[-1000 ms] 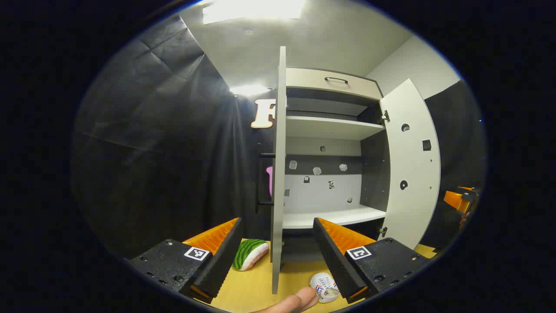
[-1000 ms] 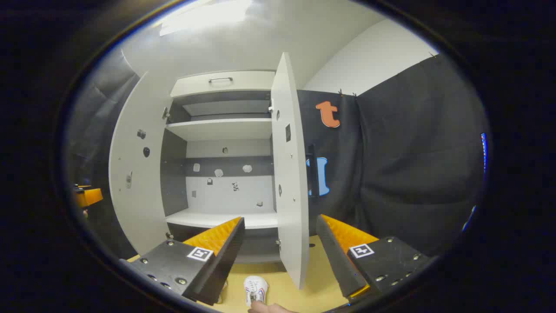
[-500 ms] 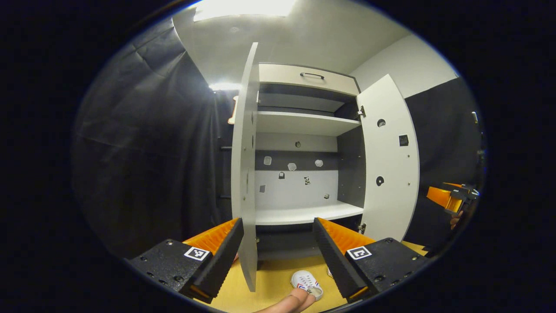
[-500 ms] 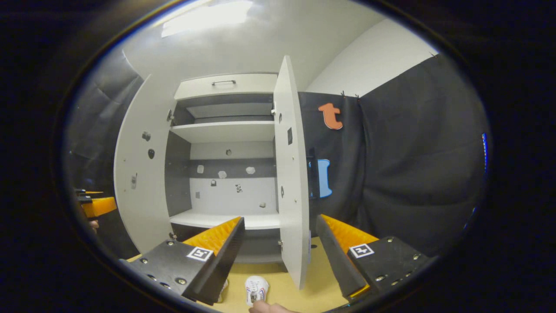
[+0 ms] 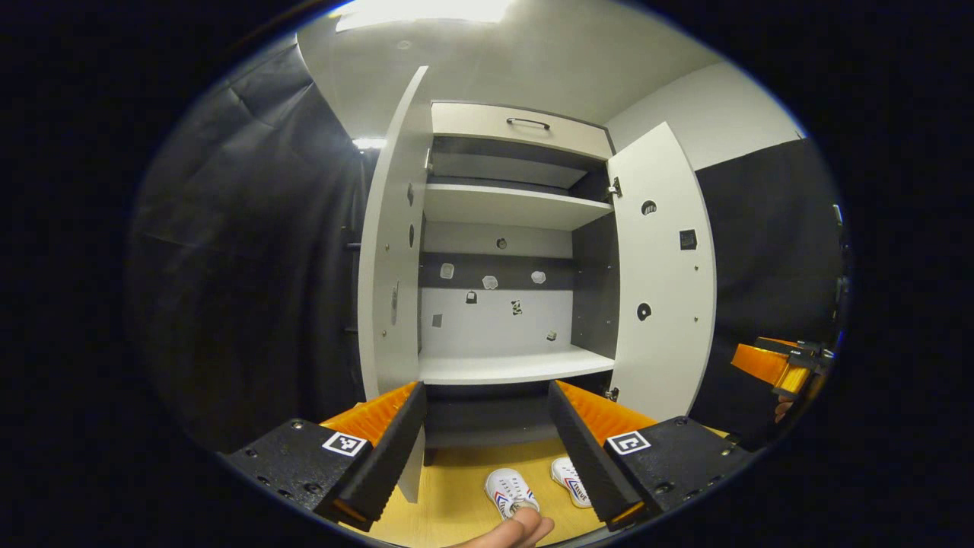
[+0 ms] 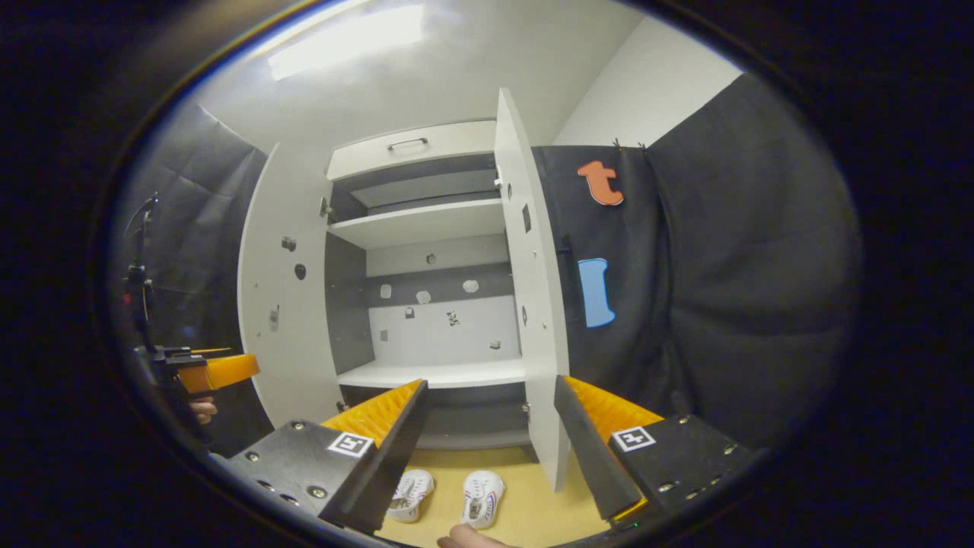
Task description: Grab one shoe with the right hand and put it into the shoe cabinet, grab the other shoe with the left hand and put it into the shoe cabinet; then close the right door with the right hand and the left door with the left hand.
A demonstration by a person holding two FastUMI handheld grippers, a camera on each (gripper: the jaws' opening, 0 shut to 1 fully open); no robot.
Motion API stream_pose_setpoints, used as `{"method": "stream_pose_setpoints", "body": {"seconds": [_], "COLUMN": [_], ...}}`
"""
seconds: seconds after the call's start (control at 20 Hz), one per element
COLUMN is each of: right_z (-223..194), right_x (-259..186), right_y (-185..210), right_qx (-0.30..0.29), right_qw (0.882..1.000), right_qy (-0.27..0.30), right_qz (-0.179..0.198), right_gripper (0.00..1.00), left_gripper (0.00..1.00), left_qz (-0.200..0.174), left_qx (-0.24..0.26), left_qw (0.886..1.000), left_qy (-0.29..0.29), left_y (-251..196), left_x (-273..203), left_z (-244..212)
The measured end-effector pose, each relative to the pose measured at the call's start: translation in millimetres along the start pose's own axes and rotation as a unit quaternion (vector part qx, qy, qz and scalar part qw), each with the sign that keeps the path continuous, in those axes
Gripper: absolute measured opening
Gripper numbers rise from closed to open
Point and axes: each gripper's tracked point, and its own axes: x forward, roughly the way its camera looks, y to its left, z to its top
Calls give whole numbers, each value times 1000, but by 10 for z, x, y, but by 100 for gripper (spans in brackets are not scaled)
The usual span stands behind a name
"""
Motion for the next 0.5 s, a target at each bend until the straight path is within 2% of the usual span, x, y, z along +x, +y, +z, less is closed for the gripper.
{"method": "stream_pose_setpoints", "body": {"seconds": [0.1, 0.15, 0.25, 0.35, 0.4, 0.45, 0.5], "right_z": [33, 49, 40, 38, 33, 16, -17], "right_x": [-32, -37, -57, -65, -61, -47, -18], "right_y": [3, 2, 47, 122, 130, 120, 111], "right_qx": [-13, -16, -13, -9, -16, -27, -37], "right_qw": [1000, 1000, 1000, 1000, 1000, 1000, 999], "right_qy": [-7, -9, -7, -7, -8, -8, -6], "right_qz": [-3, -6, -2, 6, 5, 0, -6], "right_gripper": [94, 98, 98, 98, 94, 98, 98], "left_gripper": [96, 98, 98, 97, 97, 97, 97], "left_qz": [-10, -4, 0, -4, -5, -6, -3], "left_qx": [-7, -5, -3, -6, -10, -11, -8], "left_qw": [1000, 1000, 1000, 1000, 1000, 1000, 1000], "left_qy": [-3, -5, -10, -10, -11, -13, -11], "left_y": [-65, -33, -24, -61, -61, -68, -49], "left_x": [-5, 8, 7, 14, 10, 6, 8], "left_z": [21, 27, 49, 28, 23, 10, -27]}}
